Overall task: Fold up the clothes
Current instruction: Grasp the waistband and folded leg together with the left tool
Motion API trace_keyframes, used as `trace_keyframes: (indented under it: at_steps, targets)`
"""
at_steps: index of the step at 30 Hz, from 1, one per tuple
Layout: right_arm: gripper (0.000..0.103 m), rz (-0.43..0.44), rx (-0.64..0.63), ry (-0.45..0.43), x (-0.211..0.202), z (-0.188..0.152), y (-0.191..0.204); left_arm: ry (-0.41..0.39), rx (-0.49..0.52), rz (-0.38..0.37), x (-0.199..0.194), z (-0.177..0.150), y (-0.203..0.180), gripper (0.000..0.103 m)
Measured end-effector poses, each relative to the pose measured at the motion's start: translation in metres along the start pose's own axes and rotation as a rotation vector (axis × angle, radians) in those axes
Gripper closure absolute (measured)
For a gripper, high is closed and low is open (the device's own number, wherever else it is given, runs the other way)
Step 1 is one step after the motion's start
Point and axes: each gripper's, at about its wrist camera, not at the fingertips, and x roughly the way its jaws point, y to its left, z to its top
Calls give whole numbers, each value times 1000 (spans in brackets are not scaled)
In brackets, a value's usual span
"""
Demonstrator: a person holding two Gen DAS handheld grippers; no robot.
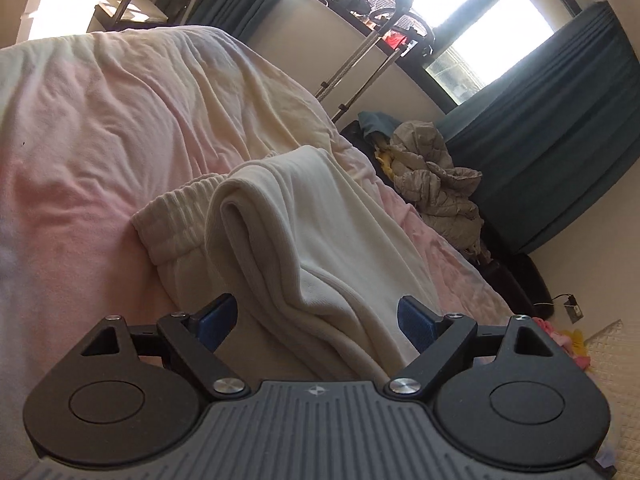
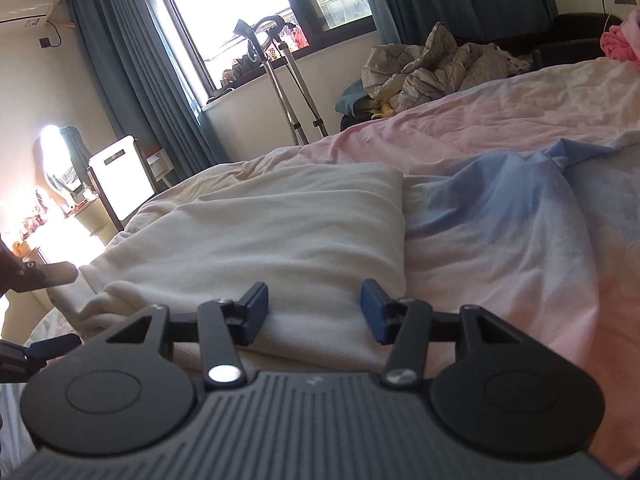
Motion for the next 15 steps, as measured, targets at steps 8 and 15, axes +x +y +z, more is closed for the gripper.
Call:
trace_keyframes:
  at_steps: [8,15]
  targets:
    - [49,-1,9,-20,2,-2,-3,85,-264,-21,25,6,44,15]
    - [49,-6,10,-28,4,-3,-3,106,-356,-19,40,5,60,14]
